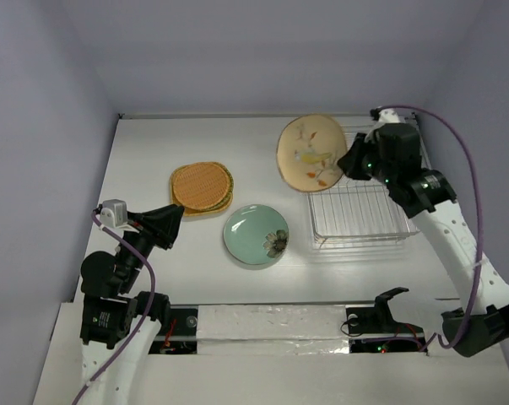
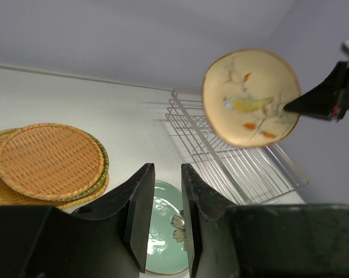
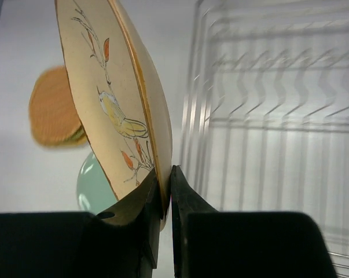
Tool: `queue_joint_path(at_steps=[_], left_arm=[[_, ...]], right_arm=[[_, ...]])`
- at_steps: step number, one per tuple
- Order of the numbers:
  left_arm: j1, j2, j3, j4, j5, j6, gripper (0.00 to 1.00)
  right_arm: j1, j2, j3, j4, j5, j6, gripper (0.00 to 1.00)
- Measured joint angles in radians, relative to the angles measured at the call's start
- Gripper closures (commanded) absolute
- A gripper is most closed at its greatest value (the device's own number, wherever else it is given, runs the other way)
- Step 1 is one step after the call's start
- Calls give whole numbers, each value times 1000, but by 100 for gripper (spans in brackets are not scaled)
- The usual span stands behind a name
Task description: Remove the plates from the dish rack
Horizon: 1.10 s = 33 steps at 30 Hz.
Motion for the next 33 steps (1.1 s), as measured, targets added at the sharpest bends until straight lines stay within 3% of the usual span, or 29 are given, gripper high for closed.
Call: queue_joint_path(at_steps=[4,12,29,33], left_arm=[[0,4,0,0,0,0,77],[0,14,0,0,0,0,77],[0,42,0,0,1,0,77],[0,42,0,0,1,0,77]], right_arm=[[97,37,-158,51,-160,33,100],[204,156,-303,172,-353,61,100],[227,381,-359,370,-434,72,100],[231,414,-366,371,-433,68,93]])
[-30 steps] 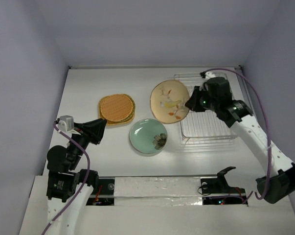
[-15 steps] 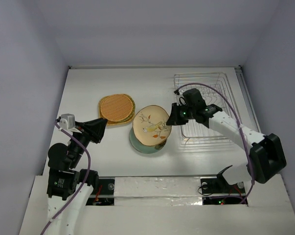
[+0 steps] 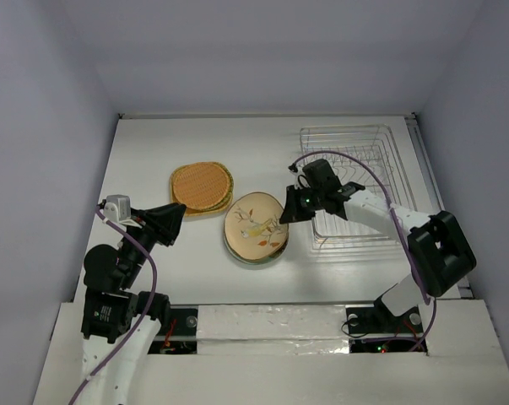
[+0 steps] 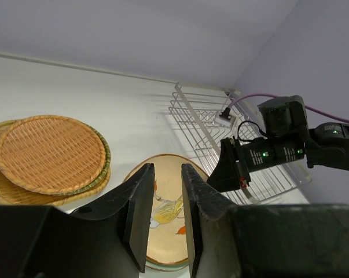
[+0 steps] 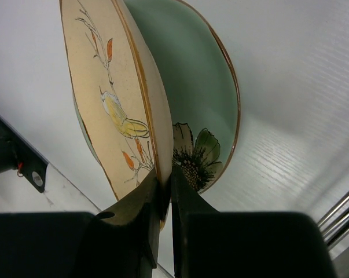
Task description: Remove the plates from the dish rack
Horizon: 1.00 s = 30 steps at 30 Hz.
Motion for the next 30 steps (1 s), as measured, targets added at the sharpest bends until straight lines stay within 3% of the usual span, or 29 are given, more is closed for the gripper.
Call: queue_joint_path(at_steps=[2,7,8,11,18,22,23,25,26,27,28,29,30], left_arm=[[0,0,0,0,0,0,77],[0,0,0,0,0,0,77],[0,0,0,0,0,0,77],[0,0,0,0,0,0,77],[0,0,0,0,0,-1,77],[0,0,0,0,0,-1,77],[0,0,0,0,0,-1,77],[0,0,0,0,0,-1,75],[0,0,0,0,-1,-2,72],[0,0,0,0,-1,-2,70],[0,0,0,0,-1,-2,68],[0,0,0,0,-1,-3,58],[0,0,0,0,-1,0,50]], right_arm=[[0,1,-10,-5,6,-5,88],[0,2,-11,-25,14,-24,59],[0,2,-11,-32,21,-30,48],[2,1,-11,-48,51,-44,33],[20,-31,-11,-67,130,-55,15],[35,-84,-11,-84,182,-55,13],[38,-100,-11,-85,188,-55,15],[41,-137,-11,-83,192,-56,31],[44,-154,-11,-82,190,-53,43],[50,-175,-11,-81,188,-50,76],[55,-195,-11,-80,183,-45,91],[62,-216,-11,-75,177,-42,100],[66,-237,-11,-68,161,-34,100]])
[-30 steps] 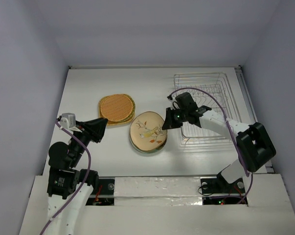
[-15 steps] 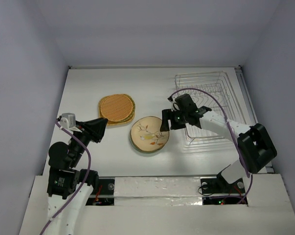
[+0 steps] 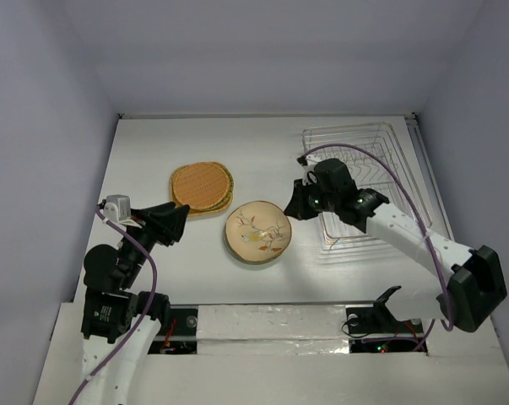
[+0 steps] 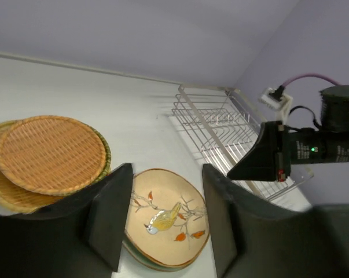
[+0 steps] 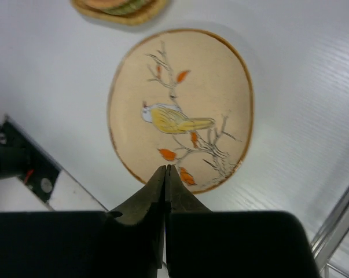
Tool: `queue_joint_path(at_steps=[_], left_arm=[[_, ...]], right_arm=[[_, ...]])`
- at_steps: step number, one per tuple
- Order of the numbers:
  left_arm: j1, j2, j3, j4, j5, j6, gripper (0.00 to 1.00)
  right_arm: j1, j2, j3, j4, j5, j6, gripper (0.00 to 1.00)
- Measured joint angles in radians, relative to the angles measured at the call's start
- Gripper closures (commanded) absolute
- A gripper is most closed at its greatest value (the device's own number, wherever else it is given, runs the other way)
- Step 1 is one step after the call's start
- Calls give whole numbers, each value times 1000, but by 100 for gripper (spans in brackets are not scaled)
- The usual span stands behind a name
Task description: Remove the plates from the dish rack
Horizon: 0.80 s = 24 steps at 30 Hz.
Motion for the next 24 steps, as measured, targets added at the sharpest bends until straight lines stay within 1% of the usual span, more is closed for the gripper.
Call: queue_joint_path(at_steps=[1,2,4,5,6,7,8,9,10,11,12,15,19,22,24], left_arm=[[0,0,0,0,0,-2,41],[0,0,0,0,-1,-3,27],[0,0,0,0,-1,-3,17],[0,0,0,0,-2,-4,10],[0,0,0,0,-2,-3,7],[0,0,0,-1,-2,-2,5],[0,0,0,-1,-2,-3,2],[0,0,0,-1,-2,-3,1],[0,0,1,-2,-3,-3,1],[0,0,3,-6,-4,-3,1],[0,2,9,-12,-6,-3,1],[0,22,59,-35,-16,-3,1],[0,64,177,-61,-60,9,1],[0,65,239,-60,-94,22,1],[0,54,251,-58,-116,31,1]], right_arm=[[6,-24,0,11,-12,10,100],[10,-53,0,24,-25,18,100],[12,-120,2,55,-34,29,100],[13,-163,4,66,-27,33,99],[14,-215,9,70,-12,35,92],[13,-264,18,69,15,36,83],[13,-320,29,71,51,35,71],[14,-378,37,77,89,35,37],[16,-438,43,85,140,36,19],[16,-500,46,98,191,32,5],[16,-570,46,111,247,32,0],[17,-764,40,130,402,27,0],[17,-964,9,155,581,28,1],[17,-1029,-37,154,661,30,1],[17,-1029,-66,142,691,33,1]])
